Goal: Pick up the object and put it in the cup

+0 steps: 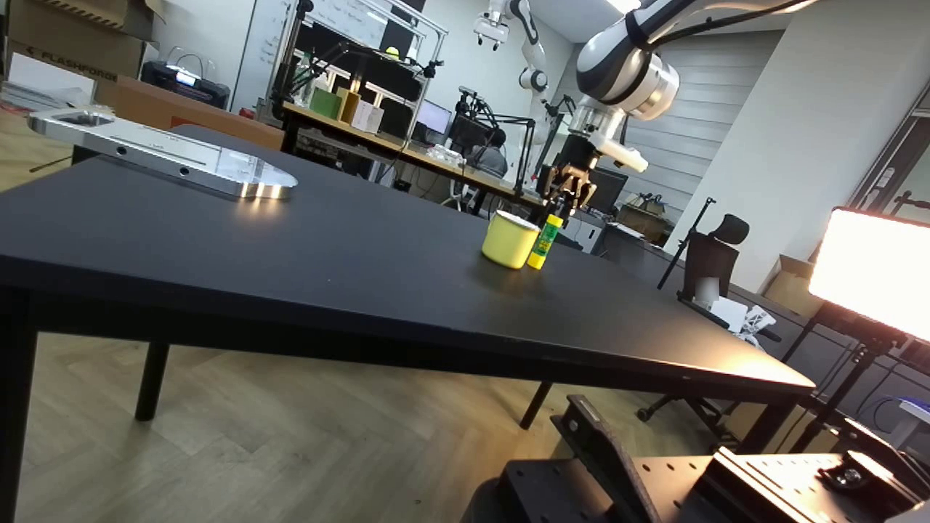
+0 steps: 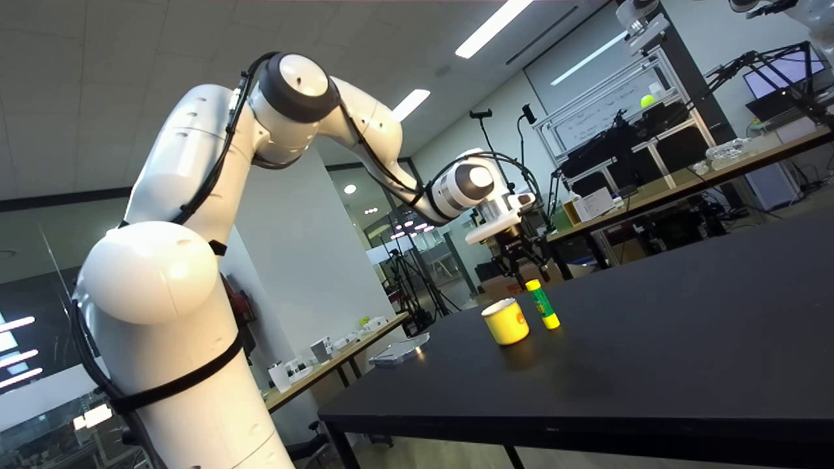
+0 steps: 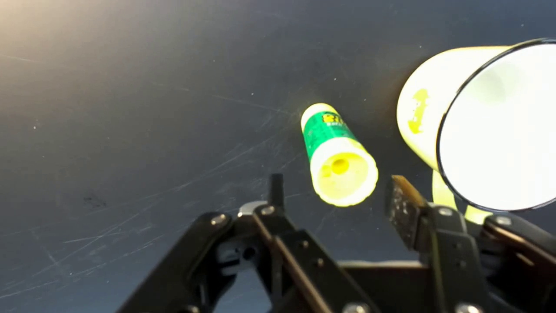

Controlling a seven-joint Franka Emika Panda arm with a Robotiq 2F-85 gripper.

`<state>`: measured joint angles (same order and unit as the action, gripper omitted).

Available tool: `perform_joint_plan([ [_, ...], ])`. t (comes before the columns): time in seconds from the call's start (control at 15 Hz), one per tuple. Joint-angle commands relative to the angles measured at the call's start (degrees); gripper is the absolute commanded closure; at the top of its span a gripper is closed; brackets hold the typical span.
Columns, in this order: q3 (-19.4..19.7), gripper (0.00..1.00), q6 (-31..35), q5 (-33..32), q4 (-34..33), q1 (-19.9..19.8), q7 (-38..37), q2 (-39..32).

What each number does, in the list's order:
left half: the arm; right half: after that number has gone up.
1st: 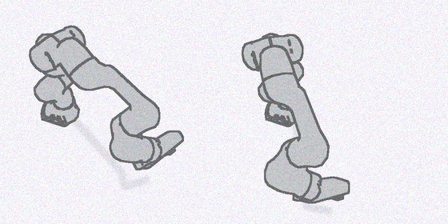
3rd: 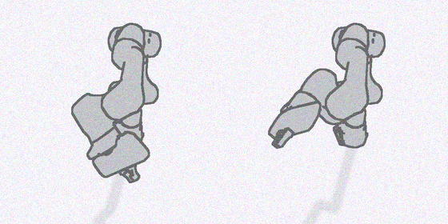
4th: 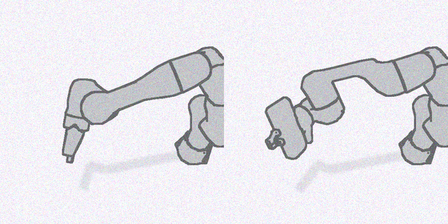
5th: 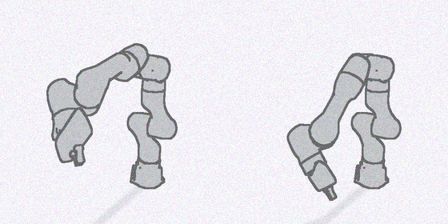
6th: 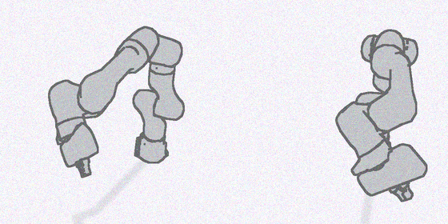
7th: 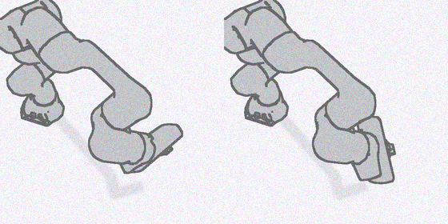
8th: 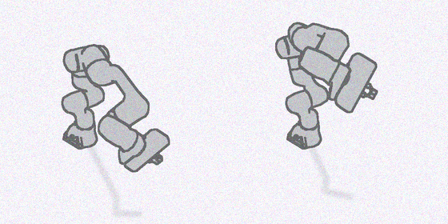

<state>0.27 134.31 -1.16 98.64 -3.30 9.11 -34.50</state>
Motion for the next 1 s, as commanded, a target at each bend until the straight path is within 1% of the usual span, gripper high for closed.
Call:
perform_joint_plan([
  [0.0, 0.7, 0.67, -1.8, -0.7, 0.8, 1.2, -3.4, 0.3],
  [0.07, 0.8, 0.24, -2.4, -1.0, 1.0, 1.5, -3.9, 0.3],
  [0.13, 0.9, 0.30, -2.8, -1.1, 1.1, 1.6, -4.4, 0.3],
  [0.2, 1.0, 0.80, -2.7, -1.1, 1.3, 1.7, -4.6, 0.4],
  [0.27, 1.2, 0.77, -2.0, -1.2, 1.7, 1.9, -5.2, 0.5],
  [0.33, 1.2, 0.78, -2.2, -0.9, 1.8, 1.7, -5.3, 0.6],
  [0.47, 1.3, 0.91, -2.1, -1.0, 2.0, 1.8, -5.7, 0.7],
  [0.93, 2.3, 0.91, -4.5, -2.0, 1.1, 2.7, -8.2, 2.8],
])
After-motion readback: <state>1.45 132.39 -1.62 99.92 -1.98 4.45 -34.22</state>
